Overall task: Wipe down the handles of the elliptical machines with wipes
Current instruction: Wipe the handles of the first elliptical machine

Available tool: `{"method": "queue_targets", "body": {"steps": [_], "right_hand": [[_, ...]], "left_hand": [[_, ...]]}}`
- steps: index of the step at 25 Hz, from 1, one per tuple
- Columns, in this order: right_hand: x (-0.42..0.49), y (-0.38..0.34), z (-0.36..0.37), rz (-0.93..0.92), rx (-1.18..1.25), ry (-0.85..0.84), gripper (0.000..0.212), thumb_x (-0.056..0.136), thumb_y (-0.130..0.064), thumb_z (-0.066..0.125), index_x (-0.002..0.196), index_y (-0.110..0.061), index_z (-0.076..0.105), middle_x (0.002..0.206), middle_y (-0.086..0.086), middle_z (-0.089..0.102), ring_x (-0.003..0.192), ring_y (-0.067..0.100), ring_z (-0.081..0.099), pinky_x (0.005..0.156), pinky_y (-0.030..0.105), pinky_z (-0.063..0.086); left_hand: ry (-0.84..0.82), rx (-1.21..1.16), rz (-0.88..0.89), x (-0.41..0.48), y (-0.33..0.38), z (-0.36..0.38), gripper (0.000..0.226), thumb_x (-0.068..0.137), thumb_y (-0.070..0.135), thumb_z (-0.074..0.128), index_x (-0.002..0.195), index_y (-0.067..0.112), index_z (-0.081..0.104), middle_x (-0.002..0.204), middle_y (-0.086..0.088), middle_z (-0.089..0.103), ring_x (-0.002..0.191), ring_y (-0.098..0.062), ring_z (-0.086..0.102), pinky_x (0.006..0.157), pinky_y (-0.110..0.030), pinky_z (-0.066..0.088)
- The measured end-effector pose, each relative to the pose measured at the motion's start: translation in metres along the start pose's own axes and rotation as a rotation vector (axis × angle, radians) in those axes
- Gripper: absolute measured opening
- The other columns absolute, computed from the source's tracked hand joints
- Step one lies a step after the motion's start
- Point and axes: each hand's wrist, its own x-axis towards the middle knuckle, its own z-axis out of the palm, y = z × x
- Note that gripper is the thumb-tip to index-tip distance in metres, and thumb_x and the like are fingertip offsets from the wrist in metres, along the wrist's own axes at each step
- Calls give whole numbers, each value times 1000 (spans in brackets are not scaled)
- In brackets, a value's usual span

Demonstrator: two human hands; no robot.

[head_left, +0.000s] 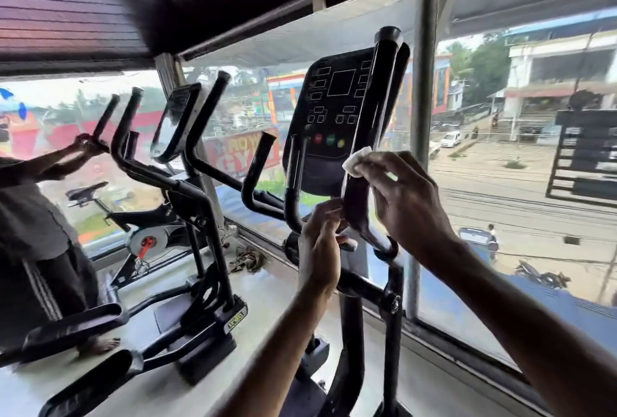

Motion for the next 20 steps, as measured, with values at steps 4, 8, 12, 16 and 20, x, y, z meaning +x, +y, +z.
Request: {"method": "queue_targets", "body": {"steps": [4,8,12,16,20], "right_hand": [[6,-14,-6,-212,-110,-188,32,104,-5,45,113,-1,76,117,8,71,101,25,63,97,26,52],[27,-13,-8,-210,-214,-254,32,86,11,66,114,-4,75,117,7,72,104,24,57,100,23,44],[26,-15,-6,-365,-296,-414,29,92,5,57,115,-3,72,116,8,70,101,28,62,94,31,53],[15,-20,-6,-325,-359,-335,25,96,3,55,116,2,71,118,10,69,100,28,63,90,33,58],[-25,-24,-5,-514,-417,-351,24,102,2,60,123,8,69,121,12,70,107,24,66,101,29,54]], "left_hand": [[-71,-77,0,5,-6,-8,33,84,22,50,100,36,75,100,7,78,98,-21,71,78,-44,56],[-112,-79,-7,3,-5,-14,33,86,22,50,107,33,75,105,11,78,104,-12,70,76,-32,52],[-120,-53,-50,3,-4,-16,33,87,24,51,103,39,75,105,14,77,106,-7,70,89,-43,56],[-127,-166,-111,2,-6,-18,51,91,-9,38,103,24,74,100,10,79,97,0,72,84,-33,56],[-150,-203,-140,5,-15,-24,52,90,-15,33,113,9,73,106,-3,79,104,-10,72,98,-43,55]]}}
